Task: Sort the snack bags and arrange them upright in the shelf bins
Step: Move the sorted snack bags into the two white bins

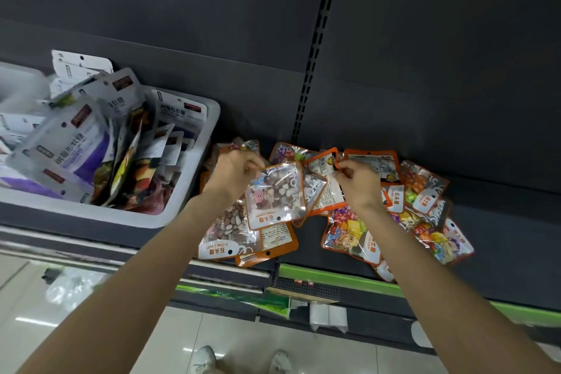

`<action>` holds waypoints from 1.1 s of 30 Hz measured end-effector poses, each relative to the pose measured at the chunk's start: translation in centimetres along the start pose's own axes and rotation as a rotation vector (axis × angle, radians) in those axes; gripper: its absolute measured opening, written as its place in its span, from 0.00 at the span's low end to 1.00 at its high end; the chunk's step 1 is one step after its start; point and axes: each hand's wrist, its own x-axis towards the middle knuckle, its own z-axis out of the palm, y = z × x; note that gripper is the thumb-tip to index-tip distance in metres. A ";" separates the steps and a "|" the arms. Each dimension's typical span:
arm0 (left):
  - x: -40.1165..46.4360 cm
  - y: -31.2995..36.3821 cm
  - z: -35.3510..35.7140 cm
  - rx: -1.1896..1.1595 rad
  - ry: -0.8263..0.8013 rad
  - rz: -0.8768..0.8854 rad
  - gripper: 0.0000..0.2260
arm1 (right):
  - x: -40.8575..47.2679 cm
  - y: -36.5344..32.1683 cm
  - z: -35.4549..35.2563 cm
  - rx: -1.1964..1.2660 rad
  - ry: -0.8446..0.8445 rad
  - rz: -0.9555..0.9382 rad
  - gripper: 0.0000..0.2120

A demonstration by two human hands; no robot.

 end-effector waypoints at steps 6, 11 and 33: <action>-1.3 3.0 -1.7 -0.079 0.054 0.106 0.07 | -0.7 -0.6 -3.4 -0.060 0.109 -0.087 0.09; -3.6 4.4 -4.7 -0.060 0.218 0.168 0.09 | -1.6 -4.4 -5.6 -0.014 0.185 -0.240 0.08; -19.0 -19.8 -36.3 0.063 0.633 0.069 0.08 | -15.6 -40.5 14.7 0.259 0.070 -0.606 0.06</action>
